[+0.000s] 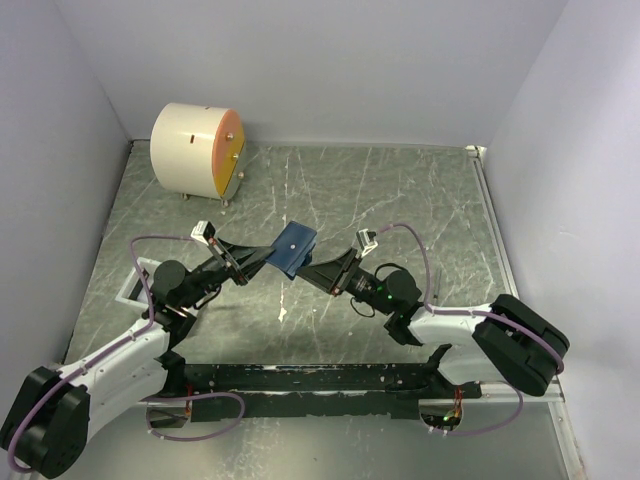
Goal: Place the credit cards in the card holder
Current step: Open the card holder at the center of the board.
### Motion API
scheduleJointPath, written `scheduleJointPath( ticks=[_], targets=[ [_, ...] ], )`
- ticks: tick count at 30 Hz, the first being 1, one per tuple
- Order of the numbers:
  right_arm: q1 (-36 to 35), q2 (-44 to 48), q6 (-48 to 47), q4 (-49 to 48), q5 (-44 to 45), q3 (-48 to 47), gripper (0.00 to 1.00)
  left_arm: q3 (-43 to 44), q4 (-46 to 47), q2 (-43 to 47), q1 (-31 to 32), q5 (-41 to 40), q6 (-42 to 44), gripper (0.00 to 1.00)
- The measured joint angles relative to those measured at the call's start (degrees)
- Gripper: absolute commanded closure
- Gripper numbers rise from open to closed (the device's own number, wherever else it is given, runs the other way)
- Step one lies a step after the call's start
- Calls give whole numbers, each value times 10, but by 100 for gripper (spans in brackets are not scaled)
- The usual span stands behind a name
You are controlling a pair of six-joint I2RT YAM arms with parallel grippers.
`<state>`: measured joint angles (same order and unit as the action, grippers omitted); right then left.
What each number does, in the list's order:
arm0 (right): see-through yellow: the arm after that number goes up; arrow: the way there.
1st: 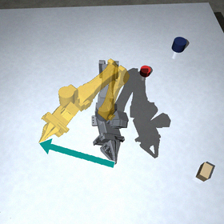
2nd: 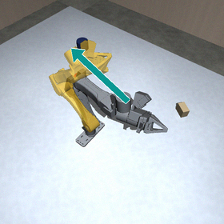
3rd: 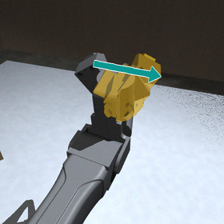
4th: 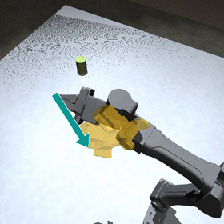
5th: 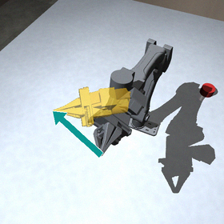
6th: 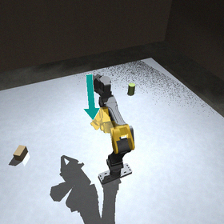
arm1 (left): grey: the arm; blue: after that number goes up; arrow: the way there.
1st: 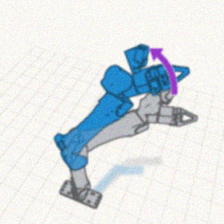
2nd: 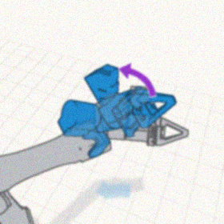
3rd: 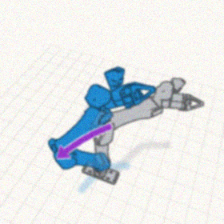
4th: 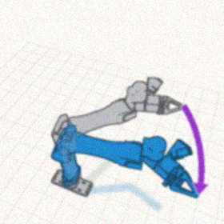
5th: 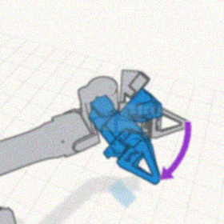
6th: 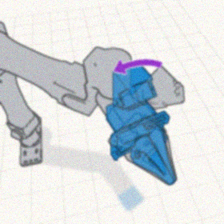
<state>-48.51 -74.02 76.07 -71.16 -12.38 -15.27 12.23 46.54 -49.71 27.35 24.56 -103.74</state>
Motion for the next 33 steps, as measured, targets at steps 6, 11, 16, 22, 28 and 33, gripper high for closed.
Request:
scheduleJointPath(
  ticks=[6, 11, 16, 22, 28, 33],
  targets=[
    [-7, 2, 1, -10, 9, 5, 53, 0, 0, 5, 1, 0, -2, 93],
    [-15, 10, 0, -10, 17, 5, 48, 0, -1, 8, 2, 0, -2, 93],
    [-22, 16, 0, -7, 25, 5, 52, 0, -3, 12, 2, 0, -2, 93],
    [-23, 36, 1, -3, 38, 17, 56, 0, -8, 14, 2, -1, -1, 93],
    [-25, 68, 1, 23, 52, 22, 48, 2, -22, 14, 3, -6, 5, 93],
    [-31, 77, 1, 38, 57, 22, 47, 6, -27, 10, 5, -10, 11, 93]
  ],
)
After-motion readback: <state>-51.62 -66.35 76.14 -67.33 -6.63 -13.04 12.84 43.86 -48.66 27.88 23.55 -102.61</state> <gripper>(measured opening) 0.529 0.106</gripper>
